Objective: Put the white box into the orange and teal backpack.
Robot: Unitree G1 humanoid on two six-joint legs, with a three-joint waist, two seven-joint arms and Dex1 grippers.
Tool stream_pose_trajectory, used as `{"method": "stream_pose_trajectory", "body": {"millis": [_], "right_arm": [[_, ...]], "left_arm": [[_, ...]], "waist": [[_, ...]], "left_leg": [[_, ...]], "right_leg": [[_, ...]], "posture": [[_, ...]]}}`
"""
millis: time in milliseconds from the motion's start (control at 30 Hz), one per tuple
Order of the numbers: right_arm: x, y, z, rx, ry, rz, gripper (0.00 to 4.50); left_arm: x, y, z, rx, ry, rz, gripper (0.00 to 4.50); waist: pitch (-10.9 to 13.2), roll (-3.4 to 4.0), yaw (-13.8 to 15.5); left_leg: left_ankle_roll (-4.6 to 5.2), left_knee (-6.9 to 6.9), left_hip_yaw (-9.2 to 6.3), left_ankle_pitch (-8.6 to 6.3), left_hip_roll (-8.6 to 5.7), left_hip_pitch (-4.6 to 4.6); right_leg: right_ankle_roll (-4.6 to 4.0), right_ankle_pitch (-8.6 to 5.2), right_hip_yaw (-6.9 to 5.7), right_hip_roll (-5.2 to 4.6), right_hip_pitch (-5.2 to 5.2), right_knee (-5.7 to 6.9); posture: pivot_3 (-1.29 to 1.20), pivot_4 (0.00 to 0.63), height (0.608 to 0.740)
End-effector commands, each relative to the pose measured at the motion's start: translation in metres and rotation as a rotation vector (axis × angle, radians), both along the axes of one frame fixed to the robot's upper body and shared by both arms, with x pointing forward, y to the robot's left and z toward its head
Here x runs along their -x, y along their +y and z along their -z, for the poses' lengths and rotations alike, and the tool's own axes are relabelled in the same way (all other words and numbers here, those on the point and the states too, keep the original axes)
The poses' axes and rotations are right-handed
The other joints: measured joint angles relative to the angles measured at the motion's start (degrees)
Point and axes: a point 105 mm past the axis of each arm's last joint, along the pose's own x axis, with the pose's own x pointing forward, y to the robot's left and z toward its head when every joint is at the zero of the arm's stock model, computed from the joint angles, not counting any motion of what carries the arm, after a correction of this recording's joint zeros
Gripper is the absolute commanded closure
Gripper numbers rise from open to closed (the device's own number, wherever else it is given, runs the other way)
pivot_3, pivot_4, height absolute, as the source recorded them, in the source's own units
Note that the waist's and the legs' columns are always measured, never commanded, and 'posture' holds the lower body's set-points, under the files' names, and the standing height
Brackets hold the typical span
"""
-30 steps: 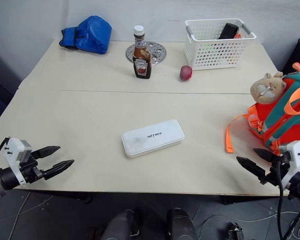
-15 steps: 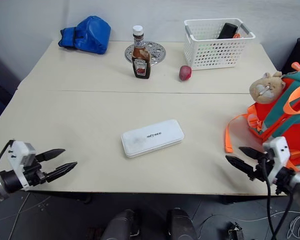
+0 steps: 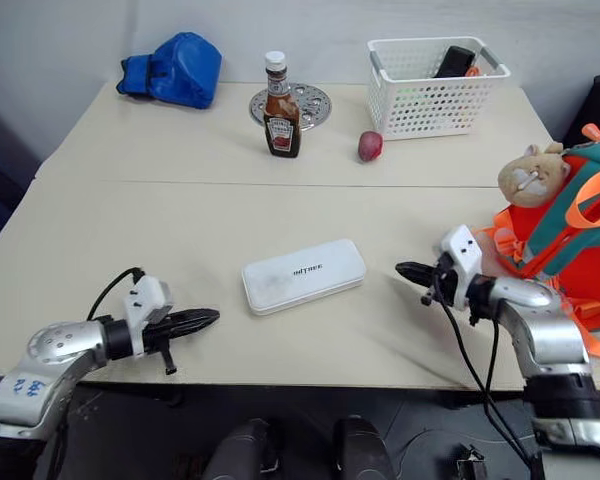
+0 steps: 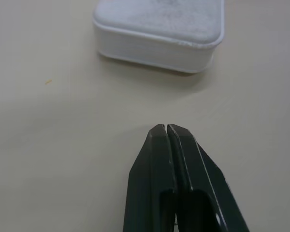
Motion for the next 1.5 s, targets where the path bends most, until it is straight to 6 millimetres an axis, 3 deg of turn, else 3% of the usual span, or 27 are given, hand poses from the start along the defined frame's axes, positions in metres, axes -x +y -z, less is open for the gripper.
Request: {"method": "stream_pose_trajectory", "body": {"millis": [33, 233, 467, 767, 1033, 1167, 1367, 1500], "right_arm": [[-0.019, 0.004, -0.01, 0.025, -0.059, 0.011, 4.5], [-0.026, 0.031, -0.003, 0.048, -0.052, -0.092, 4.5], [0.009, 0.049, 0.01, 0.026, -0.004, -0.186, 4.5], [0.034, 0.05, 0.007, -0.027, 0.019, -0.138, 4.5], [0.038, 0.043, 0.011, 0.005, 0.021, -0.108, 4.5], [0.029, 0.037, 0.007, 0.045, -0.005, -0.101, 4.5], [0.022, 0.039, 0.003, 0.073, -0.02, -0.143, 4.5], [0.017, 0.048, 0.004, 0.063, -0.022, -0.157, 4.5]], "left_arm": [[-0.009, -0.014, -0.003, -0.006, -0.028, 0.032, 4.46], [-0.028, -0.028, -0.001, -0.028, -0.061, 0.044, 4.46], [-0.027, -0.02, -0.004, -0.019, -0.072, 0.017, 4.46], [-0.037, -0.001, -0.01, -0.059, -0.117, -0.02, 4.46], [-0.038, 0.031, -0.012, -0.028, -0.02, -0.089, 4.46], [-0.033, 0.035, -0.025, 0.188, 0.16, -0.134, 3.62], [-0.03, 0.042, -0.012, 0.339, 0.58, -0.298, 1.68], [-0.032, 0.027, -0.014, 0.42, 0.678, -0.282, 0.47]], "waist": [[0.0, 0.0, 0.1], [0.0, -0.01, 0.1], [0.0, -0.01, 0.1], [0.0, -0.01, 0.1], [0.0, 0.0, 0.0], [0.0, -0.01, 0.1], [0.0, -0.02, 0.1], [0.0, -0.02, 0.2]], "left_leg": [[-0.02, 0.0, 0.0, 0.01, 0.0, 0.0], [-0.29, 0.03, -0.02, 0.18, 0.01, -0.01], [-0.32, 0.05, -0.06, 0.19, 0.01, -0.03], [-0.1, 0.04, -0.12, 0.06, 0.02, -0.01], [-0.1, 0.02, -0.12, 0.06, 0.02, 0.0], [-0.1, 0.04, -0.14, 0.06, 0.01, -0.01], [-0.34, 0.05, -0.17, 0.2, 0.0, -0.01], [-0.5, 0.06, -0.17, 0.3, -0.02, 0.01]], "right_leg": [[0.0, 0.0, -0.01, 0.0, -0.01, 0.03], [0.01, 0.01, -0.06, 0.01, -0.04, 0.12], [0.03, 0.01, -0.07, 0.0, -0.03, 0.14], [0.03, 0.01, -0.1, 0.0, -0.03, 0.18], [0.03, 0.01, -0.1, 0.0, -0.02, 0.17], [0.03, 0.01, -0.1, -0.01, -0.03, 0.17], [0.03, 0.01, -0.13, 0.0, -0.02, 0.21], [0.03, 0.01, -0.12, 0.0, -0.01, 0.22]], "posture": [[0.0, 0.15, 0.74], [0.0, 0.15, 0.74], [0.0, 0.15, 0.74], [0.0, 0.15, 0.74], [0.0, 0.15, 0.74], [0.0, 0.15, 0.74], [0.0, 0.15, 0.74], [0.0, 0.15, 0.74]]}}
